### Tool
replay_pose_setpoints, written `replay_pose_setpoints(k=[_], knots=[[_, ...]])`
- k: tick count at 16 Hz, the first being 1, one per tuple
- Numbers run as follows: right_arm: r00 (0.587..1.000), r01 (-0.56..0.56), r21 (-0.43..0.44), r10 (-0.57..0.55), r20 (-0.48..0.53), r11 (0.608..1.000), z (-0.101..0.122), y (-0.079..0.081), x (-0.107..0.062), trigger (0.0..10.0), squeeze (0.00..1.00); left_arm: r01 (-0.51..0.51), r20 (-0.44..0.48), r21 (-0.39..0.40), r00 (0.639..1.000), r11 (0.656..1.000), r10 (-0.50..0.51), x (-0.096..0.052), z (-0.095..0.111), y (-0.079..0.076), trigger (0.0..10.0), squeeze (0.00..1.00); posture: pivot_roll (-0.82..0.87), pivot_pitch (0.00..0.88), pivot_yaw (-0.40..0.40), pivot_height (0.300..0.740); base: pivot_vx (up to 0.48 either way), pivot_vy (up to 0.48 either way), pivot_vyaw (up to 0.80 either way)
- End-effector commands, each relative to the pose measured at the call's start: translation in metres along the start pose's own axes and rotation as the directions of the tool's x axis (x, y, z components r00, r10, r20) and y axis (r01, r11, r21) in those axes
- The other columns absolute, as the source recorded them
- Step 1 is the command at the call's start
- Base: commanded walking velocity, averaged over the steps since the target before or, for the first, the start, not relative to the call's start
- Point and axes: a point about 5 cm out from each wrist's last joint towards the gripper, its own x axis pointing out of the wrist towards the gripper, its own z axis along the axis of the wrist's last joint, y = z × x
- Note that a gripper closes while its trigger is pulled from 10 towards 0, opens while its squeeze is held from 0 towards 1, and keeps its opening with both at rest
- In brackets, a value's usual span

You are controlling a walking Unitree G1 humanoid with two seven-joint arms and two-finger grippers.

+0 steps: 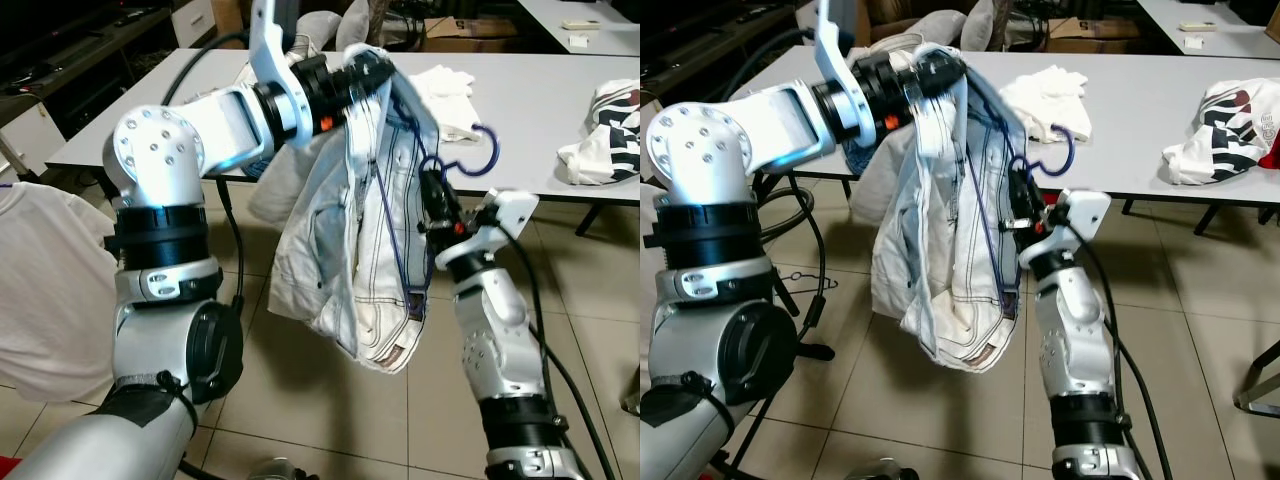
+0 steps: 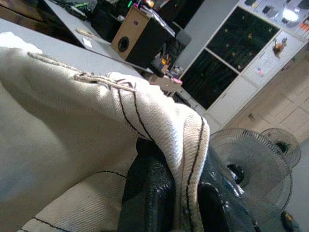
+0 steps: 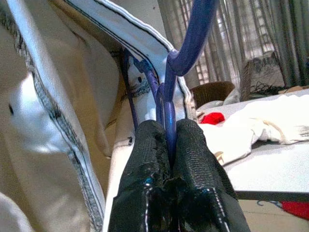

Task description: Hang hanger

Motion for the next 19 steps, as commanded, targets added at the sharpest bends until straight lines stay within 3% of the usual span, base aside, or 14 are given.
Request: replay_pose_setpoints(k=[1,3,6,8,10,11,12,14,15,16,19], knots=[[0.998,0.043,-0.005,-0.044,-0.039,0.999,-0.01,-0.005,-0.008,10.0,0.0,0.046,0.067,0.012,0.997,0.999,-0.047,-0.003,0.017,-0.013,0.0,0.0,0.11,0.0,0.065,0.74,0.0,0.0,0.0],[0.998,0.01,0.007,-0.009,-0.07,1.0,-0.015,0.002,-0.012,10.0,0.0,-0.023,0.117,-0.022,0.993,1.0,0.025,-0.007,0.023,-0.001,0.0,0.0,0.1,0.0,0.065,0.74,0.0,0.0,0.0],[0.98,-0.077,-0.077,0.061,-0.187,0.994,-0.03,0.005,-0.023,10.0,0.0,-0.117,0.234,-0.075,0.963,0.99,0.132,-0.016,0.043,0.012,0.0,0.0,0.09,0.0,0.064,0.74,0.0,0.0,0.0],[0.961,-0.107,-0.124,0.071,-0.268,0.987,-0.041,0.001,-0.036,10.0,0.0,-0.179,0.303,-0.092,0.932,0.98,0.199,-0.029,0.059,0.021,0.0,0.0,0.09,0.0,0.063,0.74,0.0,0.0,0.0],[0.928,-0.131,-0.156,0.066,-0.366,0.979,-0.042,-0.01,-0.057,10.0,0.0,-0.35,0.354,-0.065,0.867,0.934,0.35,-0.058,0.073,0.045,0.0,0.0,0.08,0.0,0.061,0.74,0.0,0.0,0.0],[0.912,-0.135,-0.162,0.059,-0.405,0.978,-0.036,-0.017,-0.067,10.0,0.0,-0.489,0.341,0.063,0.83,0.87,0.442,-0.069,0.068,0.058,0.0,0.0,0.07,0.0,0.059,0.74,0.0,0.0,0.0],[0.917,-0.124,-0.152,0.055,-0.396,0.98,-0.029,-0.02,-0.07,10.0,0.0,-0.551,0.31,0.138,0.813,0.823,0.493,-0.077,0.057,0.069,0.0,0.0,0.07,0.0,0.059,0.74,0.0,0.0,0.0],[0.927,-0.11,-0.105,0.064,-0.369,0.988,-0.012,-0.024,-0.075,10.0,0.0,-0.629,0.265,0.159,0.77,0.761,0.58,-0.091,0.035,0.093,0.0,0.0,0.06,0.0,0.054,0.74,0.0,0.0,0.0],[0.936,-0.104,-0.077,0.072,-0.343,0.992,0.002,-0.026,-0.077,10.0,0.0,-0.686,0.23,0.193,0.727,0.701,0.648,-0.099,0.02,0.109,0.0,0.0,0.06,0.0,0.053,0.74,0.0,0.0,0.0],[0.955,-0.079,-0.059,0.059,-0.29,0.995,0.024,-0.031,-0.076,10.0,0.0,-0.706,0.17,0.206,0.708,0.678,0.686,-0.106,-0.003,0.121,0.0,0.0,0.04,0.0,0.056,0.74,0.0,0.0,0.0],[0.981,-0.038,-0.022,0.033,-0.194,0.999,0.056,-0.036,-0.068,10.0,0.0,-0.684,0.064,0.258,0.717,0.682,0.694,-0.111,-0.045,0.13,0.0,0.0,0.02,0.0,0.053,0.74,0.0,0.0,0.0]])
